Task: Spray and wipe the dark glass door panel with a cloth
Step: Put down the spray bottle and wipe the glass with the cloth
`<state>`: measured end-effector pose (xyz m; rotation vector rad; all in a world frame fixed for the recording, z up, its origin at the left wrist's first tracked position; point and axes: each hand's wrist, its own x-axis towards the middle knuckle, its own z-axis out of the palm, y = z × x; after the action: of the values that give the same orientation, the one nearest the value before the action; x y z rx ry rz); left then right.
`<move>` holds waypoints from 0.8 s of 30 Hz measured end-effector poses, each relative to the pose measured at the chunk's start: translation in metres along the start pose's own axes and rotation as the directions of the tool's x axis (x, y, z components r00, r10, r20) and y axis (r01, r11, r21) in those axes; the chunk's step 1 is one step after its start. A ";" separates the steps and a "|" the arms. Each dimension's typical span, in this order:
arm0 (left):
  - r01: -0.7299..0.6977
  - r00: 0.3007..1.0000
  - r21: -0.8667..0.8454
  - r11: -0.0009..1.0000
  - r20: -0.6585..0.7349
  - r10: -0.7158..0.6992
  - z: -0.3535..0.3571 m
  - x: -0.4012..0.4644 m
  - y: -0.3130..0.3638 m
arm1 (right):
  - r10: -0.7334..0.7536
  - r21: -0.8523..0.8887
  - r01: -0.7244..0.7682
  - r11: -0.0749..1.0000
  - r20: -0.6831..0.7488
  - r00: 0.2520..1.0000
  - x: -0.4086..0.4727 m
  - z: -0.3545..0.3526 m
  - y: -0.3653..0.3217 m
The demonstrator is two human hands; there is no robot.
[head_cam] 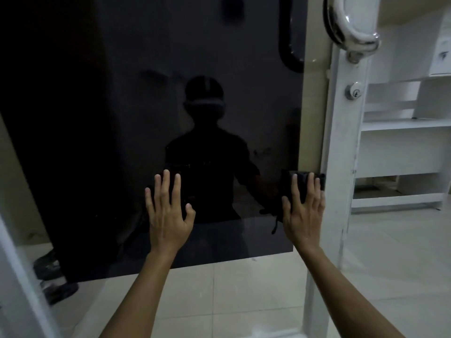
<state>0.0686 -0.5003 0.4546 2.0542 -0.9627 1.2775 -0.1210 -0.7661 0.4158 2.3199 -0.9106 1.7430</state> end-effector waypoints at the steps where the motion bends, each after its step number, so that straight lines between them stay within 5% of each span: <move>1: 0.016 1.000 0.011 1.000 -0.005 -0.016 -0.002 0.000 -0.008 | -0.009 -0.015 0.009 1.000 -0.003 1.000 0.000 0.002 0.001; 13: 0.016 1.000 0.048 0.999 -0.007 -0.015 -0.003 0.002 -0.035 | 0.047 0.173 -0.019 0.985 -0.160 0.986 0.005 0.017 -0.010; 18: 0.017 1.000 0.029 0.999 0.001 -0.018 -0.009 0.003 -0.034 | 0.243 0.412 -0.129 0.902 -0.237 0.940 0.020 -0.018 -0.016; 24: 0.016 0.990 -0.094 0.995 -0.140 -0.029 -0.012 0.006 0.003 | 0.456 0.619 -0.304 0.724 -0.100 0.884 0.034 -0.054 -0.008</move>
<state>0.0623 -0.4953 0.4652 1.8720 -0.9146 1.3219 -0.1566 -0.7501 0.4671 2.2385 -0.9564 2.7715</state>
